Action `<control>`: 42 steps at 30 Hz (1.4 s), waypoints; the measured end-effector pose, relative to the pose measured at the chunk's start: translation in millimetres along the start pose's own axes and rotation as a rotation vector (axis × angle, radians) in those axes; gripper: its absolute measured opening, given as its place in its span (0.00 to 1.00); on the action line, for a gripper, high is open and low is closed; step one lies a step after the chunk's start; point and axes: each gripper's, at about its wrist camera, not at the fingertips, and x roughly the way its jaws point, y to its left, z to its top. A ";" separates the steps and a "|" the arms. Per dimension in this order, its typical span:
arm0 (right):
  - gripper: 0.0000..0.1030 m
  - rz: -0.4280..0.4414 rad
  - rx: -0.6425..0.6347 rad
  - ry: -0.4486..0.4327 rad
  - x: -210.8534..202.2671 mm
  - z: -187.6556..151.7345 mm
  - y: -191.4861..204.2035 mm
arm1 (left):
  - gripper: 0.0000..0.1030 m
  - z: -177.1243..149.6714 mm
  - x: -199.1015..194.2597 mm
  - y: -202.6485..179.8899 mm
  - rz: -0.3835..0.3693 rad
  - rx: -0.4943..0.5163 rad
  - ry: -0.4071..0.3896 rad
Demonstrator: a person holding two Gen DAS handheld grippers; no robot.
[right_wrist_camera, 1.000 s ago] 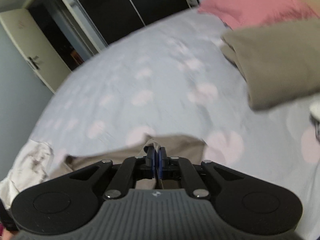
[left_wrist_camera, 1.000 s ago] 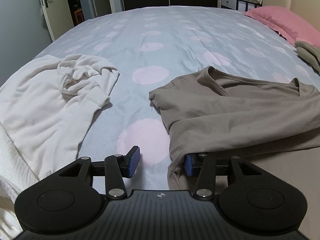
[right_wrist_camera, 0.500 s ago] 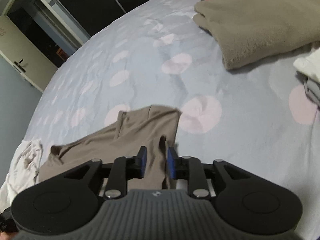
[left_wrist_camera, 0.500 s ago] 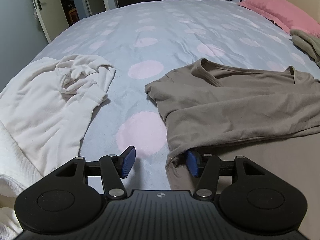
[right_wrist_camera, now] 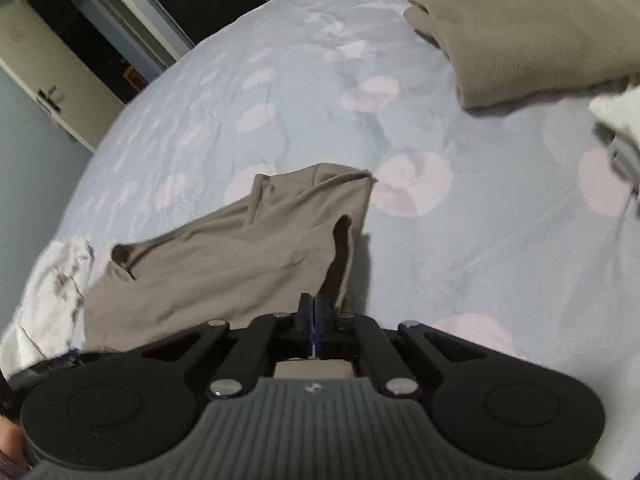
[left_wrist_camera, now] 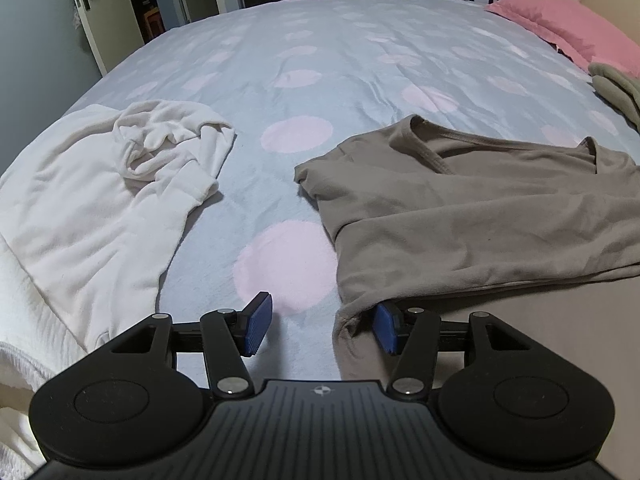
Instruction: Fold clothes
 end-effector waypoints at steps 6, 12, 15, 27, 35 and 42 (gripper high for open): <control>0.01 -0.088 -0.006 0.043 14.9 -7.2 -16.5 | 0.51 -2.5 -1.7 2.3 0.020 0.019 0.025; 0.13 -0.111 0.018 0.014 6.6 -3.7 -20.3 | 0.52 -3.8 -19.0 12.7 0.012 0.015 0.047; 0.23 -0.096 -0.003 -0.016 0.6 -1.0 -8.8 | 0.52 -2.5 -31.1 20.2 -0.016 -0.014 0.043; 0.26 0.058 -0.273 -0.035 22.5 -2.0 104.9 | 0.52 -8.8 -24.1 18.5 -0.040 -0.137 0.026; 0.27 0.130 -0.520 0.007 66.8 -19.7 213.5 | 0.49 -14.0 -10.2 25.2 -0.024 -0.176 0.038; 0.27 0.123 -0.746 0.055 103.9 -46.8 291.2 | 0.48 1.3 -6.7 20.7 -0.022 -0.108 0.095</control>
